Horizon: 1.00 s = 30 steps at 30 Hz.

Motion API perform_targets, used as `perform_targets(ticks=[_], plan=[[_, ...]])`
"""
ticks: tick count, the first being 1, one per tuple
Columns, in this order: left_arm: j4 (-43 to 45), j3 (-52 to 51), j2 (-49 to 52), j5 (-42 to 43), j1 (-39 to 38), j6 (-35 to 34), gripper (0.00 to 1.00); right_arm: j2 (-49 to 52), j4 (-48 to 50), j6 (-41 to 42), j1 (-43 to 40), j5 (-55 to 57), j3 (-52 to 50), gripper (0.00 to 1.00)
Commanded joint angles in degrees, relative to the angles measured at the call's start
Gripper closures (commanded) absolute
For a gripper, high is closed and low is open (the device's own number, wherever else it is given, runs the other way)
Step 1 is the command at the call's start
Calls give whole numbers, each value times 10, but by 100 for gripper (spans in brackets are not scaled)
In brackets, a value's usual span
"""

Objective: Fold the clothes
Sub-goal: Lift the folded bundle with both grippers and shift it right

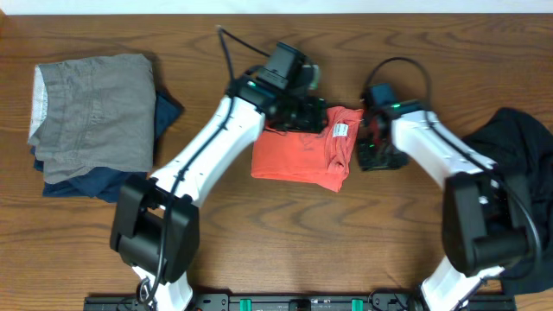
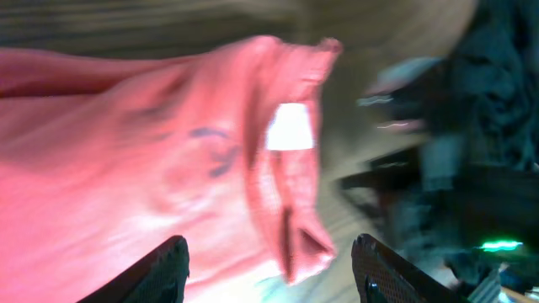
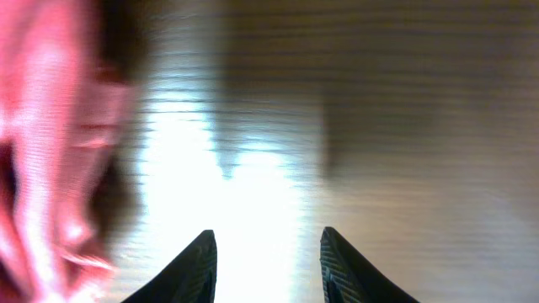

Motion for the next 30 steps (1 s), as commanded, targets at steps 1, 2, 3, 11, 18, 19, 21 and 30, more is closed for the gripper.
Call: perform_targets(ticks=[1,2,3,11,18,19,21,30], plan=[[-19,14,-1,-40,45,5,36,-70,0,-6,-39,-19,41,61],[-26,14,-1,-59,54,5,36,-83,5,-24,-45,-50,45,61],[-33,14,-1,-83,64,5,37,-97,12,-43,-51,-90,49,60],[-37,-9,17,-123,94,31,35,-119,33,-92,-19,-303,39,64],[-38,-9,84,-123,94,44,35,-60,64,-92,59,-313,25,67],[-39,-9,94,-123,94,44,35,-48,66,-92,69,-313,25,67],[-46,-9,111,-123,94,44,35,-24,66,-91,83,-311,25,68],[-116,-9,158,-123,94,44,34,71,35,13,96,-141,25,74]])
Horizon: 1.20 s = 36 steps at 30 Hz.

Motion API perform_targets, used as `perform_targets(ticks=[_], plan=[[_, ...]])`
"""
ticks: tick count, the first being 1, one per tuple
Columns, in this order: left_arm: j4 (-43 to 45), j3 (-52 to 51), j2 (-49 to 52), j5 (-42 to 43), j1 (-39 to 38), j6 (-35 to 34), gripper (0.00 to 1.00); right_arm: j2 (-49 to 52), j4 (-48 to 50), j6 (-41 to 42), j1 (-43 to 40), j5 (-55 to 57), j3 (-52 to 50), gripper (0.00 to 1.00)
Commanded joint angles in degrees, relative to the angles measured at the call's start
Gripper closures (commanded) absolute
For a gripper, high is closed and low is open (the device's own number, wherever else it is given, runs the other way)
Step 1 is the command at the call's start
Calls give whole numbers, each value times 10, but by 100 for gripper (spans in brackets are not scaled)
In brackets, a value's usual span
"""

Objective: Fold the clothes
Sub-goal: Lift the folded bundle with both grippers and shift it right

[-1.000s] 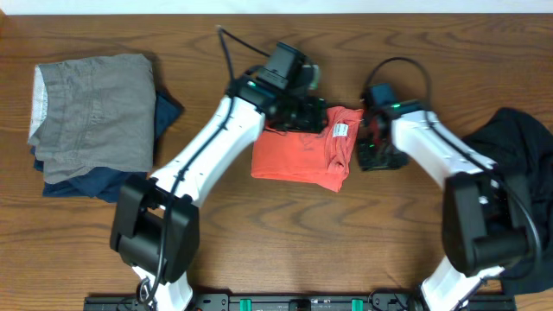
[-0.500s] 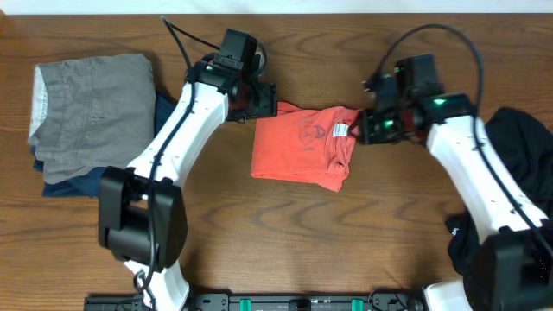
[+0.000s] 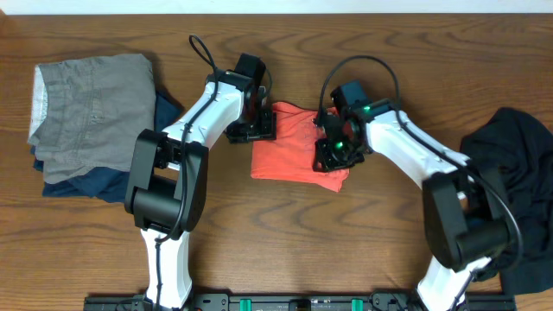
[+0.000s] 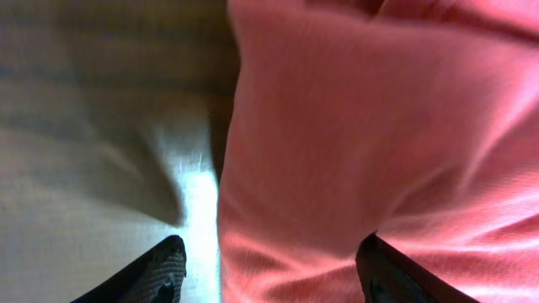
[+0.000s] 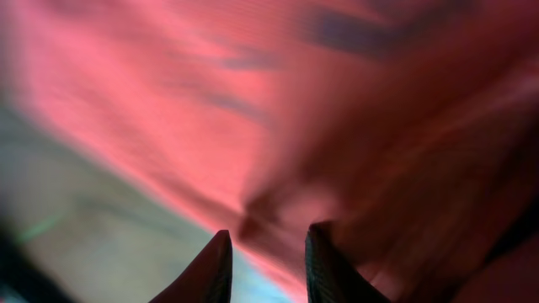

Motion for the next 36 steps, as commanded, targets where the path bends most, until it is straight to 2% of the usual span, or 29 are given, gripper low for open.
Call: perform_targets(ticks=[1,5,8,12,14,17,20,22,24,29,32,36], plan=[[-38,-5,22,-8,0,9,34,19,-21,63,-3,125,-5,75],[-112,-10,24,-8,-3,-10,34,18,-31,77,-20,226,-5,75],[-170,-12,24,1,-10,-39,34,18,-6,76,-39,279,-5,69],[-233,-12,24,64,-33,-40,42,18,61,48,-65,287,-1,63],[-251,-12,17,63,-47,-39,46,18,78,47,-74,286,7,62],[-256,-11,-12,38,-57,-38,47,16,70,40,-80,283,29,62],[-219,-1,-59,-14,-52,-38,46,-3,47,34,-80,283,45,62],[-166,0,-89,-38,-43,-31,41,-24,33,35,-78,280,49,61],[-96,0,-113,-42,-35,-8,32,-51,22,37,-76,259,49,60],[39,0,-115,-40,-30,-5,29,-97,-21,41,-73,173,49,58],[73,0,-95,-37,-33,-6,30,-95,-47,48,-69,163,46,59],[71,0,-56,-3,-41,-5,30,-93,-60,69,-67,163,28,59]])
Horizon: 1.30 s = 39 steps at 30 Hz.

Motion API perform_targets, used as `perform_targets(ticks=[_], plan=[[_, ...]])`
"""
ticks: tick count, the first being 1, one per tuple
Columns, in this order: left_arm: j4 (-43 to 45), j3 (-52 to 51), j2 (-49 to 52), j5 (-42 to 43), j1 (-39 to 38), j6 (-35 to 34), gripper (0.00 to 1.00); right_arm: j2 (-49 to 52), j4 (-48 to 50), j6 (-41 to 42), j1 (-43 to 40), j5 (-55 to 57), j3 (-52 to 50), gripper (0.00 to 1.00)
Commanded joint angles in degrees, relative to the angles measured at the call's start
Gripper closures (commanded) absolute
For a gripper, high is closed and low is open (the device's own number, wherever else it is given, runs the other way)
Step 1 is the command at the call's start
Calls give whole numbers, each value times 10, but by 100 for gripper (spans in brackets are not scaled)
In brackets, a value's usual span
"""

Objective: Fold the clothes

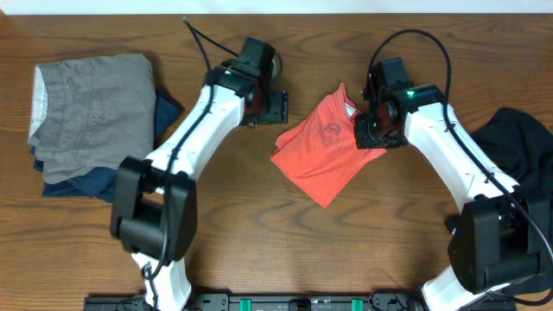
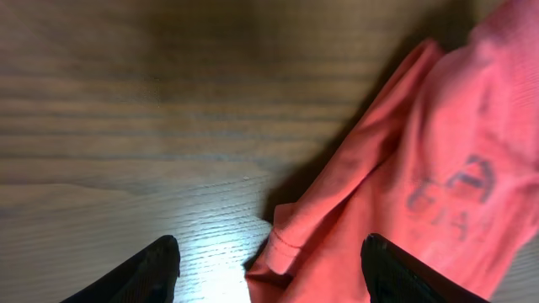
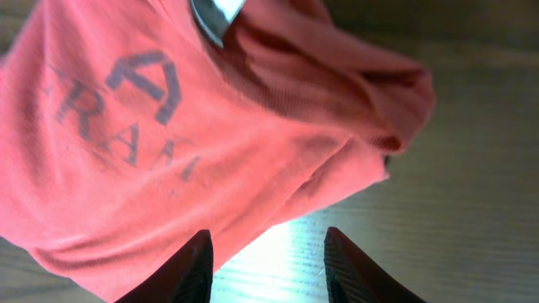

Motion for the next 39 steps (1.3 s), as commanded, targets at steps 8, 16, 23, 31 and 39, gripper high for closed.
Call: perform_targets(ticks=[8,16,23,31,39], plan=[[-52,0,99,76,-26,10,30,3,20,37,12,-15,-66,58],[-126,-10,104,82,-73,38,41,3,97,37,12,-16,-135,53],[-213,-19,104,82,-140,35,49,3,167,35,11,35,-190,49],[-244,-14,71,17,-133,35,51,3,164,31,-2,79,-198,43],[-134,-12,27,64,-47,53,16,3,162,31,-4,75,-198,41]])
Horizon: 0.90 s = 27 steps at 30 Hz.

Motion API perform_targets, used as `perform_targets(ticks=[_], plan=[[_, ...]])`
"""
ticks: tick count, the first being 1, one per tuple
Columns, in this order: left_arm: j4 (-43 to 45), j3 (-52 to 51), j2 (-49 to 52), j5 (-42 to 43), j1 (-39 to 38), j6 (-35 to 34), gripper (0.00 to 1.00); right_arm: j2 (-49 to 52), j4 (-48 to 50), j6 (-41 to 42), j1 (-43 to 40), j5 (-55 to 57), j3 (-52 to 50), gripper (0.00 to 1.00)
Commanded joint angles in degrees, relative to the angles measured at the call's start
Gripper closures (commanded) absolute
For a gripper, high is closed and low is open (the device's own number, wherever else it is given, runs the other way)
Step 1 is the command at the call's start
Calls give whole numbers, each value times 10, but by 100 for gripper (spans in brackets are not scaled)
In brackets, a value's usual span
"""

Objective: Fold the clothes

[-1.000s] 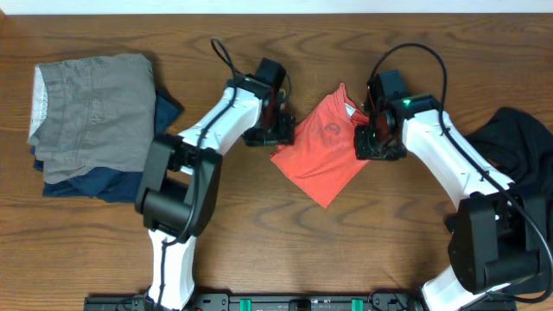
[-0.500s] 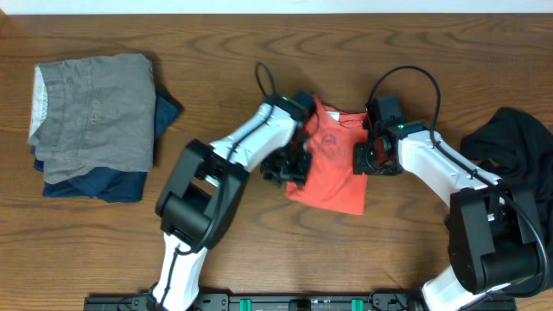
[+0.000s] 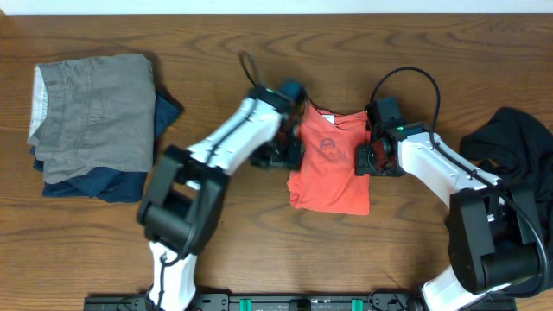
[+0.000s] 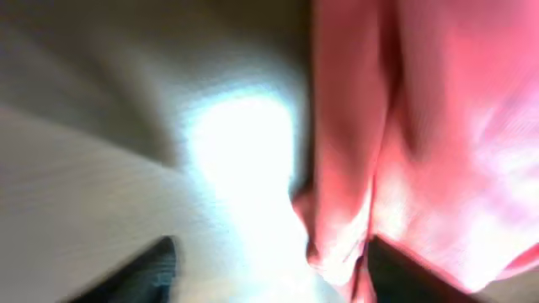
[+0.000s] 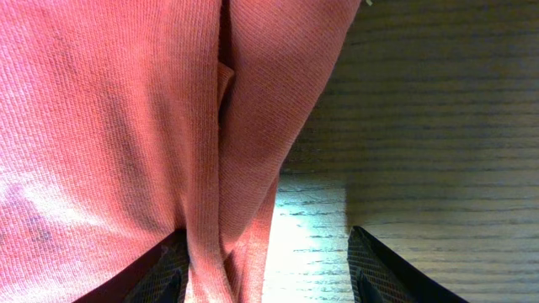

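An orange shirt (image 3: 330, 164) lies flat on the wooden table (image 3: 259, 250), collar at the far end and dark print facing up, its sides folded in. My left gripper (image 3: 278, 155) sits at the shirt's left edge. In the blurred left wrist view the left gripper (image 4: 269, 273) is open, with the shirt (image 4: 421, 126) and its edge between the fingers. My right gripper (image 3: 365, 161) is at the shirt's right edge. In the right wrist view the right gripper (image 5: 269, 273) is also open, low over the shirt (image 5: 109, 109), whose folded edge runs between the fingers.
A folded grey garment (image 3: 91, 108) rests on a dark blue one (image 3: 95, 183) at the far left. A crumpled black garment (image 3: 510, 173) lies at the right edge. Both arms' cables arch over the far middle of the table.
The shirt was skewed diagonally with my right gripper at its upper right corner and my left gripper apart from it. Now it lies straight, with a gripper low at each side.
First the shirt was a wide folded rectangle, label showing, my grippers at its far-left corner and right end. Then both were low at its two ends. Later it lay diagonal, print up. Now it lies lengthwise, collar far, with open grippers at both sides.
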Motion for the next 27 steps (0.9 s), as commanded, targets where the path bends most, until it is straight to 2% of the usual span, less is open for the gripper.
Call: perform_targets(ticks=[1,2,4,6,10,16,27], plan=[[41,4,-21,68,35,38,12,3,-3,-2,-4,31,-12,41],[62,4,-20,113,45,65,9,3,-3,-3,-4,31,-12,41],[89,4,-20,151,58,83,7,3,-3,-2,-4,31,-12,41],[115,4,-19,167,67,83,2,4,-3,-2,-4,31,-14,41],[166,4,-17,206,74,83,1,4,-2,-2,-4,27,-16,40],[220,4,2,210,70,83,1,4,-3,-2,-4,18,-16,40],[245,4,88,211,62,48,1,4,-7,-2,-4,16,-17,40]])
